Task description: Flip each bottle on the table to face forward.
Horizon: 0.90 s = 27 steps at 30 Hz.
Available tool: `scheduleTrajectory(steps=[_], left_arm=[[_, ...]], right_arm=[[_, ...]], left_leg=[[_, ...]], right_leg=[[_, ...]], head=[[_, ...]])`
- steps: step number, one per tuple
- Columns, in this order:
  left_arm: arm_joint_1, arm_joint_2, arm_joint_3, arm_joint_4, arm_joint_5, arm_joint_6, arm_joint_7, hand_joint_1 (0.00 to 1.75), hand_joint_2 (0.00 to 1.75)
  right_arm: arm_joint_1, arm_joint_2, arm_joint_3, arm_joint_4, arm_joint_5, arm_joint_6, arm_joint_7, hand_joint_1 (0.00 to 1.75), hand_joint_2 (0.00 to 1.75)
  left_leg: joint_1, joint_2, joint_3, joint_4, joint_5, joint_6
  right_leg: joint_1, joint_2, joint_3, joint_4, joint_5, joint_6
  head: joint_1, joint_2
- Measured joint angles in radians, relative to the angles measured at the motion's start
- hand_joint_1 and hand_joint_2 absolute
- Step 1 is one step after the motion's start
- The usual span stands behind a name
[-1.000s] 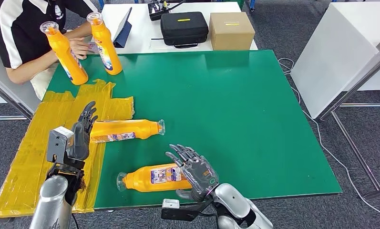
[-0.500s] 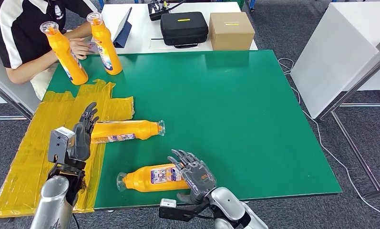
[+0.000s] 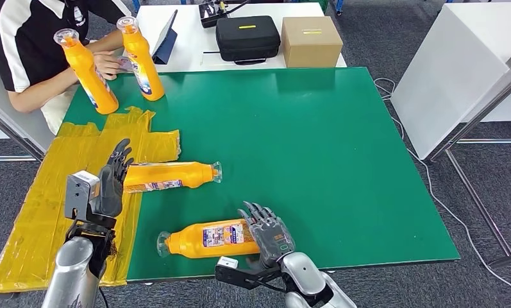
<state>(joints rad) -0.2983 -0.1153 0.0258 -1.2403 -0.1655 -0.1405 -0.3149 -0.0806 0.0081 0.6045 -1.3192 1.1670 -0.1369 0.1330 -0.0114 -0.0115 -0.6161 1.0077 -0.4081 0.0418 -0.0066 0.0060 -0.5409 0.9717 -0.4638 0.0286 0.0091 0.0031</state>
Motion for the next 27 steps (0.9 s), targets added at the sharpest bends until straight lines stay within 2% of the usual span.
scheduleTrajectory(steps=[2,3,4,6,7,8,21,27], left_arm=[[0.003,0.000,-0.001,0.000,0.001,0.003,0.002,0.00,0.00],[0.005,-0.001,-0.002,0.000,0.001,0.004,0.003,0.00,0.00],[0.007,-0.001,-0.002,0.000,0.002,0.005,0.004,0.00,0.00],[0.012,-0.003,-0.005,-0.001,0.002,0.006,0.006,0.00,0.00],[0.014,-0.004,-0.007,-0.001,0.002,0.006,0.007,0.00,0.00],[0.015,-0.005,-0.009,-0.001,0.002,0.007,0.008,0.00,0.00],[0.027,-0.014,-0.019,-0.011,0.001,0.014,0.013,0.00,0.00],[0.038,-0.015,-0.018,-0.015,0.000,0.015,0.015,0.00,0.00]], right_arm=[[-0.003,0.005,-0.009,0.016,0.009,0.006,0.010,0.00,1.75],[-0.007,0.008,-0.014,0.025,0.014,0.010,0.015,0.17,1.75],[-0.011,0.010,-0.017,0.035,0.017,0.013,0.020,0.43,1.75],[-0.021,0.017,-0.024,0.055,0.026,0.016,0.027,1.17,1.75],[-0.027,0.021,-0.027,0.065,0.031,0.016,0.030,1.40,1.75],[-0.033,0.024,-0.029,0.075,0.035,0.016,0.031,1.54,1.75],[-0.073,0.048,-0.046,0.150,0.050,0.008,0.021,1.72,1.75],[-0.069,0.054,-0.062,0.156,0.011,-0.047,-0.022,1.75,1.75]], left_leg=[[0.000,0.000,0.000,0.000,0.000,0.000],[0.000,0.001,0.001,0.000,0.000,0.000],[0.000,0.001,0.001,0.000,0.000,0.000],[0.000,0.001,0.003,0.000,0.000,0.000],[0.000,0.001,0.003,0.000,0.000,0.000],[0.000,0.001,0.004,0.000,0.000,0.000],[0.001,0.001,0.013,-0.001,-0.001,-0.001],[0.001,0.001,0.013,-0.001,-0.001,-0.001]], right_leg=[[0.000,0.000,0.000,0.000,0.000,0.000],[0.000,0.000,0.000,0.000,0.000,0.000],[0.000,0.000,0.001,0.000,0.000,0.000],[0.000,0.000,0.002,0.000,0.000,0.000],[0.000,0.000,0.002,0.000,0.000,0.000],[0.000,0.000,0.003,-0.001,0.000,0.000],[0.000,0.000,0.006,-0.001,0.000,-0.001],[0.001,0.000,0.011,-0.001,0.000,-0.001]], head=[[0.000,0.000],[0.000,0.000],[0.000,0.000],[0.000,0.000],[0.000,0.000],[0.000,0.000],[0.000,0.000],[0.000,0.000]])
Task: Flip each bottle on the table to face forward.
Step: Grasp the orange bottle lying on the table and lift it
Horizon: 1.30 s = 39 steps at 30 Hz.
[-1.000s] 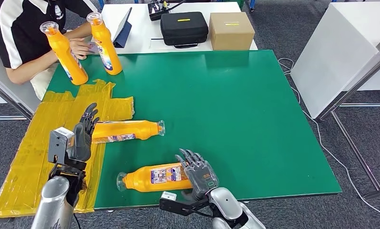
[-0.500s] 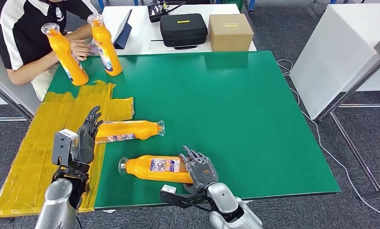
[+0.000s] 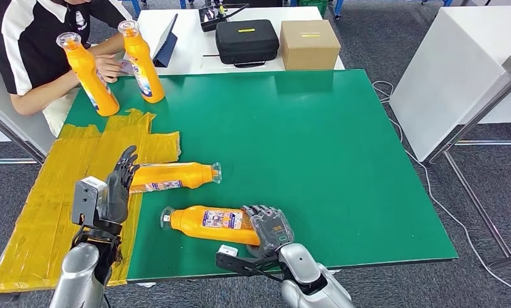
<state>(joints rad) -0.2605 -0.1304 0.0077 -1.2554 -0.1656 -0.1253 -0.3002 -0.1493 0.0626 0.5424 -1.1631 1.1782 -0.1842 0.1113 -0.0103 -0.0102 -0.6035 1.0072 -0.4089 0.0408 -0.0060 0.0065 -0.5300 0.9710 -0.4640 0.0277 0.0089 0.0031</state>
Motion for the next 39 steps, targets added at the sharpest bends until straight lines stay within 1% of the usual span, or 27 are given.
scheduleTrajectory(steps=[4,6,8,10,12,15,17,19,23,26,30,33,36,39], left_arm=[[0.007,0.000,0.000,-0.003,0.000,0.002,0.000,0.00,0.00],[0.010,-0.001,0.001,-0.005,0.000,0.003,0.000,0.00,0.87],[0.015,-0.001,0.002,-0.009,0.001,0.003,0.000,0.00,1.75],[0.019,-0.002,0.003,-0.013,0.002,0.003,0.000,0.00,1.75],[0.021,-0.003,0.004,-0.017,0.002,0.003,-0.001,0.00,1.75],[0.022,-0.006,0.001,-0.023,-0.002,0.002,-0.003,0.00,1.75],[0.021,-0.009,-0.005,-0.026,-0.004,0.001,-0.004,0.00,1.75],[0.019,-0.012,-0.013,-0.027,-0.006,0.000,-0.003,0.00,1.75],[0.016,-0.018,-0.026,-0.027,0.004,-0.011,0.001,0.00,1.75],[0.013,-0.020,-0.027,-0.025,0.066,-0.054,0.023,0.00,1.75],[0.003,-0.025,-0.027,-0.012,0.138,-0.078,0.065,0.00,1.75],[-0.001,-0.032,-0.038,-0.008,0.197,-0.142,0.095,0.00,1.75],[-0.006,-0.046,-0.084,-0.012,0.243,-0.218,0.122,0.00,1.75],[-0.021,-0.058,-0.159,-0.025,0.288,-0.249,0.153,0.00,1.75]], right_arm=[[0.007,0.001,-0.017,0.000,-0.025,-0.027,-0.019,1.75,1.75],[0.012,0.002,-0.025,-0.006,-0.051,-0.038,-0.036,1.75,1.75],[0.025,0.001,-0.043,-0.027,-0.144,-0.046,-0.088,1.75,1.75],[0.042,0.000,-0.070,-0.068,-0.271,-0.048,-0.156,1.75,1.75],[0.052,-0.002,-0.095,-0.118,-0.367,-0.053,-0.204,1.75,1.75],[0.068,-0.004,-0.138,-0.200,-0.482,-0.097,-0.247,1.75,1.75],[0.076,-0.002,-0.171,-0.254,-0.522,-0.143,-0.259,1.75,1.75],[0.079,-0.001,-0.199,-0.299,-0.534,-0.170,-0.260,1.75,1.75],[0.089,0.000,-0.228,-0.353,-0.544,-0.185,-0.269,1.75,1.75],[0.094,0.001,-0.239,-0.374,-0.564,-0.210,-0.291,1.75,1.75],[0.093,0.005,-0.243,-0.387,-0.580,-0.225,-0.305,1.75,1.75],[0.082,0.015,-0.243,-0.380,-0.601,-0.225,-0.335,1.75,1.75],[0.050,0.032,-0.240,-0.341,-0.619,-0.229,-0.363,1.74,1.75],[0.016,0.051,-0.226,-0.285,-0.631,-0.232,-0.382,1.75,1.75]], left_leg=[[0.000,0.000,0.000,0.000,0.000,0.000],[0.000,0.000,-0.001,0.000,0.000,0.000],[0.000,-0.001,-0.002,0.000,0.000,0.000],[0.000,-0.001,-0.004,0.000,0.000,0.000],[-0.001,-0.001,-0.005,0.000,0.001,0.000],[-0.001,-0.001,-0.007,0.000,0.001,0.001],[-0.001,-0.001,-0.008,0.000,0.001,0.001],[-0.001,-0.001,-0.008,0.000,0.001,0.001],[-0.001,0.000,-0.008,0.000,0.000,0.001],[-0.001,0.000,-0.008,0.000,0.000,0.001],[0.000,0.000,-0.008,0.000,0.000,0.001],[0.000,-0.001,-0.008,0.000,0.001,0.001],[-0.001,-0.001,-0.008,0.000,0.001,0.001],[-0.001,-0.001,-0.009,0.000,0.001,0.001]], right_leg=[[0.000,0.000,0.000,0.000,0.000,0.000],[0.000,0.000,0.000,0.000,0.000,0.000],[0.000,0.000,-0.001,0.000,0.000,0.000],[0.000,0.000,-0.003,0.000,0.000,0.000],[0.000,0.000,-0.005,0.000,0.000,0.000],[-0.001,0.000,-0.006,0.000,0.000,0.000],[-0.001,0.000,-0.007,0.000,0.000,0.000],[-0.001,0.000,-0.007,0.000,0.000,0.000],[-0.001,0.000,-0.007,0.000,0.000,0.000],[-0.001,0.000,-0.008,0.000,0.000,0.000],[0.000,0.000,-0.007,0.000,0.000,0.000],[0.000,0.000,-0.007,0.000,0.000,0.000],[0.000,0.000,-0.007,0.000,0.000,0.000],[0.000,0.000,-0.007,0.000,0.000,0.000]], head=[[0.000,0.000],[0.000,0.000],[0.000,0.000],[0.000,0.000],[0.000,0.000],[0.000,0.000],[0.000,0.000],[0.000,0.000],[0.000,0.000],[0.000,0.000],[0.000,0.000],[0.000,0.000],[0.000,0.000],[0.000,0.000]])
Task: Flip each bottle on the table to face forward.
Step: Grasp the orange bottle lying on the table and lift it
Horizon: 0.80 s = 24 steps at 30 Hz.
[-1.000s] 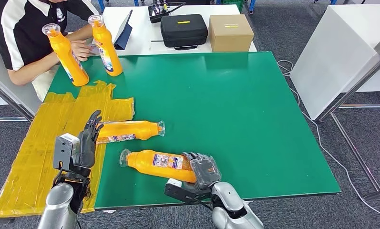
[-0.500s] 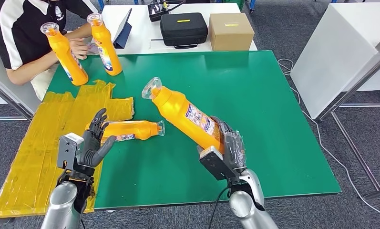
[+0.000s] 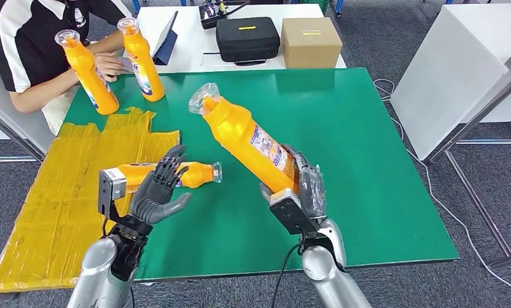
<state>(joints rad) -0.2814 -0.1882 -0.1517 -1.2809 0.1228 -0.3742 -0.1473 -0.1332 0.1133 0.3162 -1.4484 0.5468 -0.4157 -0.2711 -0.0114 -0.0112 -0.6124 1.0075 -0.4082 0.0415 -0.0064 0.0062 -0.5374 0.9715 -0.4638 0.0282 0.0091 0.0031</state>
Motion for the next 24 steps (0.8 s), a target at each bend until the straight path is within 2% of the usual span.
scheduleTrajectory(steps=[1,5,17,24], left_arm=[[-0.009,-0.002,-0.024,-0.003,0.017,-0.002,0.008,0.00,1.75],[-0.046,-0.002,-0.091,-0.008,0.058,0.008,0.024,0.00,0.00],[-0.133,-0.004,-0.144,0.018,0.169,0.025,0.042,0.00,0.00],[-0.144,-0.005,-0.150,0.029,0.194,0.040,0.044,0.00,0.00]], right_arm=[[-0.010,0.005,0.007,0.015,-0.004,0.001,-0.006,1.75,1.75],[-0.038,0.022,0.034,0.063,-0.012,0.008,-0.021,1.75,1.75],[-0.104,0.060,0.116,0.164,-0.011,0.080,-0.030,1.75,1.75],[-0.138,0.080,0.166,0.230,-0.009,0.094,-0.023,1.75,1.75]], left_leg=[[0.000,0.000,0.000,0.000,0.000,0.000],[0.000,0.000,0.000,0.000,0.000,0.000],[0.001,0.000,0.000,0.000,0.000,0.000],[0.001,0.000,-0.001,0.000,0.000,0.000]], right_leg=[[0.000,0.000,0.000,0.000,0.000,0.000],[0.000,0.000,0.000,0.000,0.000,0.000],[0.000,0.000,0.000,0.000,0.000,0.000],[0.000,0.000,-0.001,0.000,0.000,0.000]], head=[[0.000,0.000],[0.000,0.000],[0.000,0.000],[0.000,0.000]])
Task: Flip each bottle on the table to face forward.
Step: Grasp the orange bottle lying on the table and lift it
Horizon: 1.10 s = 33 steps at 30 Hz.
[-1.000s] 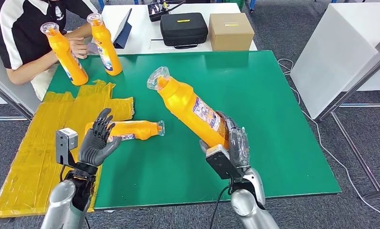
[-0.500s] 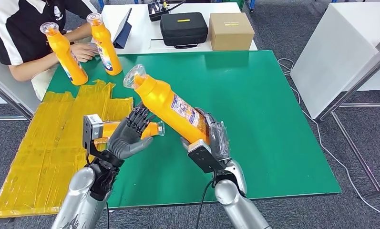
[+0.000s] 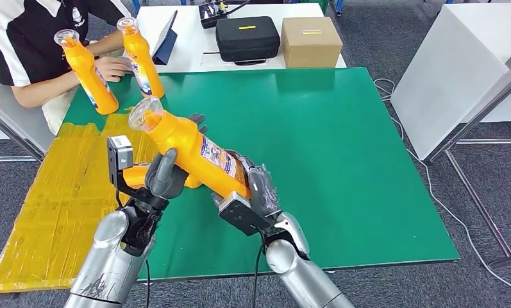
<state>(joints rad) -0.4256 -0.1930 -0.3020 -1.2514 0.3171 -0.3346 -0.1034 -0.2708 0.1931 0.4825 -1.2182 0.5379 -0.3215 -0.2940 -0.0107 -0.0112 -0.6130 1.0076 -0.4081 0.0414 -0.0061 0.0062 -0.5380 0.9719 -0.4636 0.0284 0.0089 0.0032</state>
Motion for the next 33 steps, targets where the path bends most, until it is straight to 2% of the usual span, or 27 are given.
scheduleTrajectory(steps=[16,20,33], left_arm=[[0.003,0.000,-0.001,0.007,0.002,0.019,-0.001,0.00,0.00],[0.006,0.000,-0.001,0.009,-0.015,0.038,-0.011,0.00,1.75],[0.014,0.000,-0.005,0.004,-0.066,0.079,-0.039,0.00,1.75]], right_arm=[[-0.044,0.012,0.057,0.068,0.006,0.006,0.033,1.74,1.75],[-0.048,0.013,0.070,0.076,-0.002,0.006,0.040,1.75,1.75],[-0.050,0.013,0.090,0.096,-0.020,0.004,0.048,1.75,1.75]], left_leg=[[0.000,0.000,0.000,0.000,0.000,0.000],[0.000,0.000,0.000,0.000,0.000,0.000],[0.000,0.000,0.000,0.000,0.000,0.000]], right_leg=[[0.000,0.000,0.000,0.000,0.000,0.000],[0.000,0.000,0.000,0.000,0.000,0.000],[0.000,0.000,0.000,0.000,0.000,0.000]], head=[[0.000,0.000],[0.000,0.000],[0.000,0.000]])
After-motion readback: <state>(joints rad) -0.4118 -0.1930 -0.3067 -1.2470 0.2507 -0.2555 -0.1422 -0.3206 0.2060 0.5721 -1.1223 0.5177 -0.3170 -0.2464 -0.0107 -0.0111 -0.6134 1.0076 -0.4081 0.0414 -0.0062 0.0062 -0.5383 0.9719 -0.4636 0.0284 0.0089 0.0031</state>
